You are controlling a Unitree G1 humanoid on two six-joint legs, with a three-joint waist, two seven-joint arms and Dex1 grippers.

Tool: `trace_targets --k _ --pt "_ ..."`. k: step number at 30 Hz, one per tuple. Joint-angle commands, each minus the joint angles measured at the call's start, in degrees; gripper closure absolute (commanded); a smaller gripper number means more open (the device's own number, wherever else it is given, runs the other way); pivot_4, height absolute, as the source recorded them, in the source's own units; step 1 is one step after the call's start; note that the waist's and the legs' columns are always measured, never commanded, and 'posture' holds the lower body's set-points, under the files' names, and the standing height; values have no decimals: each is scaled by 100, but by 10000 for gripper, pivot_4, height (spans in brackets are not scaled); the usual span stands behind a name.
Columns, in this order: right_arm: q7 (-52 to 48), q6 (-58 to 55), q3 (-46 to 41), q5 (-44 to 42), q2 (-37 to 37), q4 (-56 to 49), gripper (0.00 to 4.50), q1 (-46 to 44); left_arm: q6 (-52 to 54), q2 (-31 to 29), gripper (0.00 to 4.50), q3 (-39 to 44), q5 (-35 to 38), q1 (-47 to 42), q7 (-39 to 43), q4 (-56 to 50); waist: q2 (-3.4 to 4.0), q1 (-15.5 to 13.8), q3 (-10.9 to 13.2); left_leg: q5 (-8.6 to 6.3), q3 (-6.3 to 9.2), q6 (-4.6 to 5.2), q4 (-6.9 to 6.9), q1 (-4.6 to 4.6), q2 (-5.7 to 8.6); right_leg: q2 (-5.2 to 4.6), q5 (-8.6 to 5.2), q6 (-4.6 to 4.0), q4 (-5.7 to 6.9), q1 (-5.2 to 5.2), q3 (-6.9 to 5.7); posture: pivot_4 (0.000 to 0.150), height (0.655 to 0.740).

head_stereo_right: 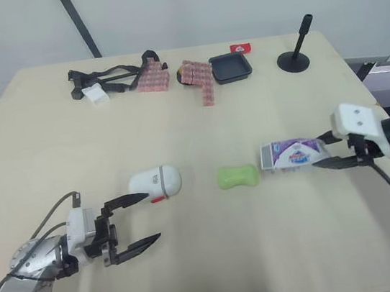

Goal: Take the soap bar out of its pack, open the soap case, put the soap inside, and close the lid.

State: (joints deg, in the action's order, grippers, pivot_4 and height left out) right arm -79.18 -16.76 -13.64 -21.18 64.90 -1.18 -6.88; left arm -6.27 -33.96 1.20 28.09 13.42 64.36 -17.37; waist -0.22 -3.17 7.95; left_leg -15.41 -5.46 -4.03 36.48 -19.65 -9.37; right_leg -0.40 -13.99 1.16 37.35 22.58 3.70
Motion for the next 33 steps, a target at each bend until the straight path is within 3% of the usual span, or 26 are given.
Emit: trace_targets --k 1,12,20,24,33 --pt "506 -448 -548 -376 -299 16 21400 54 187 -55 0 103 218 -90 -102 -340 0 0 -2 0 0 1 1 0 -1 0 -1 -1 1 0 -1 1500 7374" --pt "4142 -2150 -1088 76 -2013 -774 21400 288 706 -92 0 179 349 -372 -319 -461 43 1 -28 17 0 -29 4 -5 -2 2 -1 -2 0 1 -9 1500 7374" --pt "7033 -4083 -1616 95 -4087 -2159 21400 -168 1003 -70 0 72 332 -324 -591 -946 49 22 -34 43 1 -76 -39 17 3 5 15 27 -8 -9 -9 1500 7374" --pt "7795 -4493 -1615 164 -4827 -2559 21400 -373 1145 -68 0 27 384 -390 -647 -1082 55 20 -36 57 1 -100 -71 27 7 8 16 28 -11 -9 -9 1500 7374" --pt "8025 -4368 -1375 334 -4928 -2509 21400 -247 1403 -95 0 67 590 -453 -627 -1240 62 11 -40 59 2 -111 -83 30 17 10 17 30 -20 -16 -16 1500 7374"
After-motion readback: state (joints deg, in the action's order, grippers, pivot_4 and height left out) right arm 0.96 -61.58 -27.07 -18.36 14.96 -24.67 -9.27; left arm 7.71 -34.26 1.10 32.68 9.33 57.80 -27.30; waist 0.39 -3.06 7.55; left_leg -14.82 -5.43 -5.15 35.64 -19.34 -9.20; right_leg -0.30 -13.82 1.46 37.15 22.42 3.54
